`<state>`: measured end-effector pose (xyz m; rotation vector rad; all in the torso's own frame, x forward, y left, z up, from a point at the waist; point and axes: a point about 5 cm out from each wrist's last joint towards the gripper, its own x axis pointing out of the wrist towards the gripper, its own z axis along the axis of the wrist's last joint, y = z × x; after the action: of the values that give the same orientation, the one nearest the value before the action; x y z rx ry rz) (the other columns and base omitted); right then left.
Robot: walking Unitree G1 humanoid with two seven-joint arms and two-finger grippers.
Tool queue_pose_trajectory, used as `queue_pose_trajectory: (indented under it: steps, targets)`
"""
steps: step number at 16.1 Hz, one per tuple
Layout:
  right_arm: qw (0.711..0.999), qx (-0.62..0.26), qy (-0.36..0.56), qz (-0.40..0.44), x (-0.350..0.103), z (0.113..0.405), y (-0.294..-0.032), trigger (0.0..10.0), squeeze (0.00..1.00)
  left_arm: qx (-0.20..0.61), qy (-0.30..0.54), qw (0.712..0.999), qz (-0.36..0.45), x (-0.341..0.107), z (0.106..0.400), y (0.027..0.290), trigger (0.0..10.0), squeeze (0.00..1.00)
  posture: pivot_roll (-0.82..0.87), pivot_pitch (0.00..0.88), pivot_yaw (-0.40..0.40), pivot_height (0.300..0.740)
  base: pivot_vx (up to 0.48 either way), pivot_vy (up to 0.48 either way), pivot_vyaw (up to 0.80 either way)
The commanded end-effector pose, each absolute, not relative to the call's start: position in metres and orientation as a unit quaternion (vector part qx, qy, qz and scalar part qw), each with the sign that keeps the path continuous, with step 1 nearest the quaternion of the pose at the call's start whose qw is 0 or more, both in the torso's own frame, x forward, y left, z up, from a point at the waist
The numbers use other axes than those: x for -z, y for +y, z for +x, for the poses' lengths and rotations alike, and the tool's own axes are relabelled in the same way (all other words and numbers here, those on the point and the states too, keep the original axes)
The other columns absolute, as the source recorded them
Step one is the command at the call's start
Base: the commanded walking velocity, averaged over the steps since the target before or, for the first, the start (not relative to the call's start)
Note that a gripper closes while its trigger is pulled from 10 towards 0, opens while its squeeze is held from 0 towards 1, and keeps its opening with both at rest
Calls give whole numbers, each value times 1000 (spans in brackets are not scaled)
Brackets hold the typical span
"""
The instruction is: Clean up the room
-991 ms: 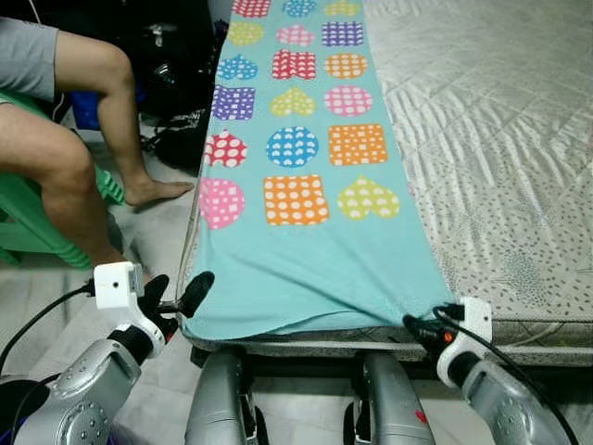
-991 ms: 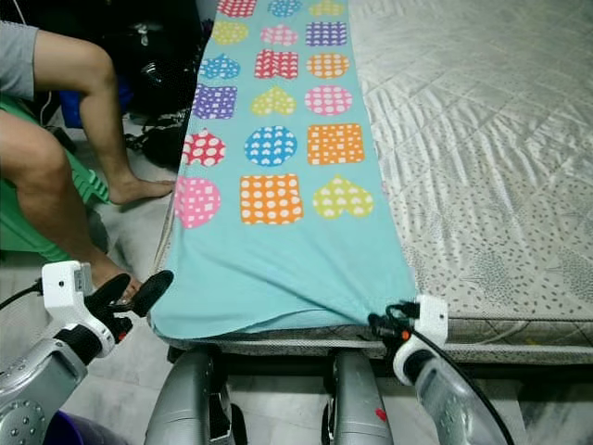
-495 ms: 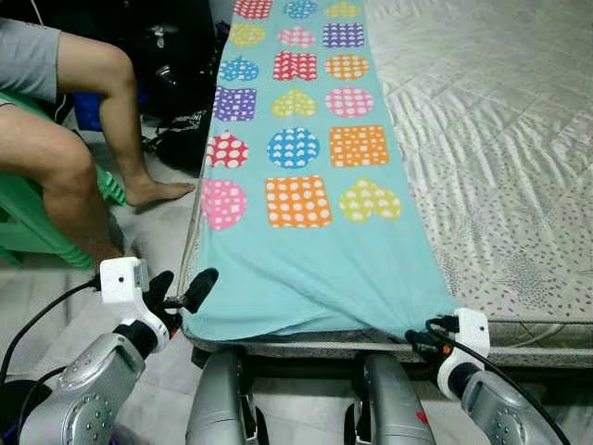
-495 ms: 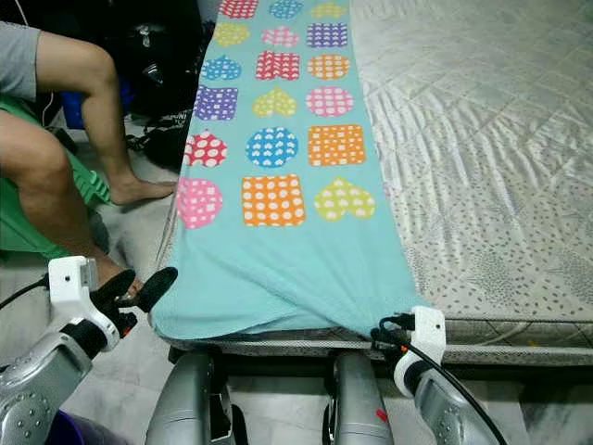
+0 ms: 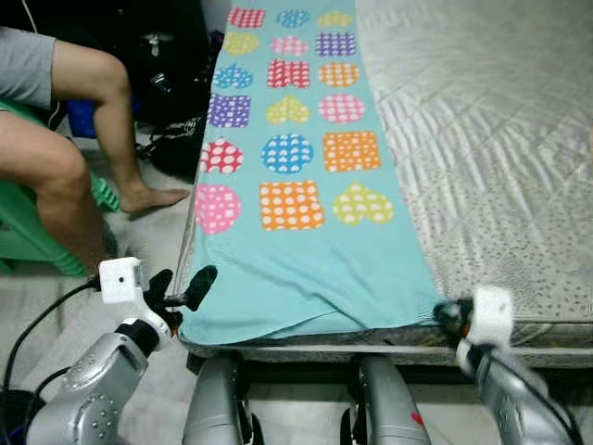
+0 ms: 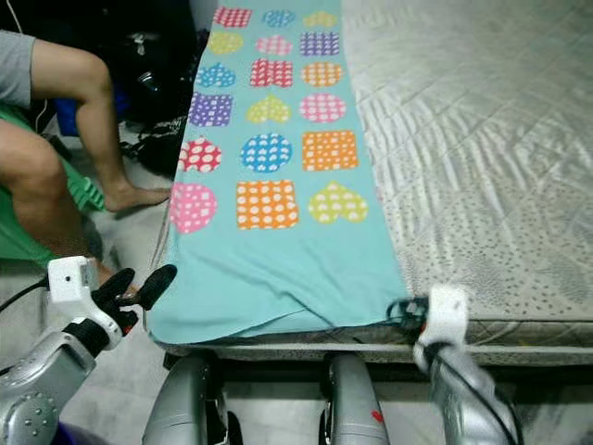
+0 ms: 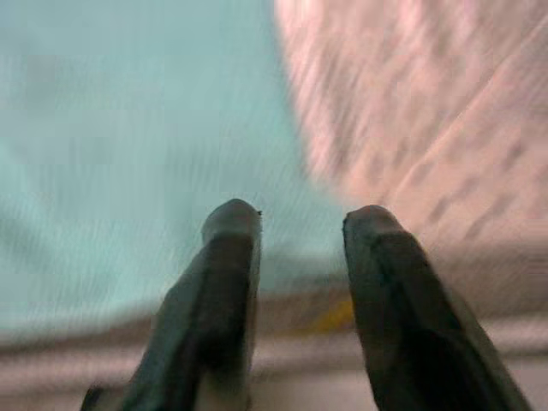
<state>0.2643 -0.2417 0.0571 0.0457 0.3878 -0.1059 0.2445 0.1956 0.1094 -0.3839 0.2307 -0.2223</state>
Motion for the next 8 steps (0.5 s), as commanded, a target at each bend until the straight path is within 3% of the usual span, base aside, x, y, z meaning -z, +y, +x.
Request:
queue_pose_trajectory:
  steps: [1,4,8]
  targets:
    - [985,66,157,24,-70,269,-243,10000,1000,102,117,970,-185,-107,243,199,10000,0,62,122,30,587,0,0,0]
    - [992,42,108,41,-90,295,-222,10000,1000,102,113,970,-187,-105,245,196,10000,0,57,118,22,587,0,0,0]
    - [981,34,181,65,-61,313,-205,10000,1000,106,113,969,-193,-105,245,192,10000,0,63,133,23,587,0,0,0]
